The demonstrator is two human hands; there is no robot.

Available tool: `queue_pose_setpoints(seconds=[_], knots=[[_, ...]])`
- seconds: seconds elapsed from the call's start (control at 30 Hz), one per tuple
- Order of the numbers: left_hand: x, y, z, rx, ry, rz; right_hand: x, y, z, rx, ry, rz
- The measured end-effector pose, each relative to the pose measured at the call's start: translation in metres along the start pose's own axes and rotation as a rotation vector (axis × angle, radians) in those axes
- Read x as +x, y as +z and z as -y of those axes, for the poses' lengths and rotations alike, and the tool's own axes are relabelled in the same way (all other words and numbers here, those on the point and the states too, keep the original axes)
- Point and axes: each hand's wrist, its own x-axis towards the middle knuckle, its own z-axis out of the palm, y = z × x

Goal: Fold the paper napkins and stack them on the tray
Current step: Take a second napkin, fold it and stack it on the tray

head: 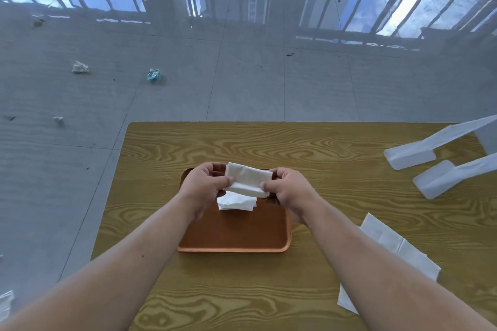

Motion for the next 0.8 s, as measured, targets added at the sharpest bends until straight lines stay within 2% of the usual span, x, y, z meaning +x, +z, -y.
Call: queue_pose_setpoints(seconds=[0.17,0.43,0.5,0.57,0.63,0.67,0.73,0.8], knots=[[0.023,-0.018,0.05,0.254,-0.081,-0.139,0.033,0.018,-0.037,-0.193,0.046,-0.099],[0.03,-0.021,0.083,0.639,-0.103,-0.19,0.053,0.029,-0.066,-0.658,-0.09,-0.147],[0.022,-0.018,0.085,0.81,-0.009,-0.26,0.046,0.027,-0.072,-0.814,-0.246,-0.233],[0.01,-0.015,0.089,1.002,0.25,-0.299,0.035,0.024,-0.08,-0.995,-0.529,-0.293],[0.0,-0.011,0.092,1.187,0.485,-0.176,0.027,0.022,-0.088,-1.141,-0.704,-0.184],[-0.002,-0.009,0.094,1.255,0.527,-0.072,0.025,0.022,-0.093,-1.207,-0.71,-0.077],[-0.001,-0.006,0.097,1.353,0.504,0.09,0.025,0.023,-0.103,-1.336,-0.643,0.11],[0.003,-0.007,0.103,1.432,0.451,0.168,0.029,0.023,-0.113,-1.442,-0.573,0.195]])
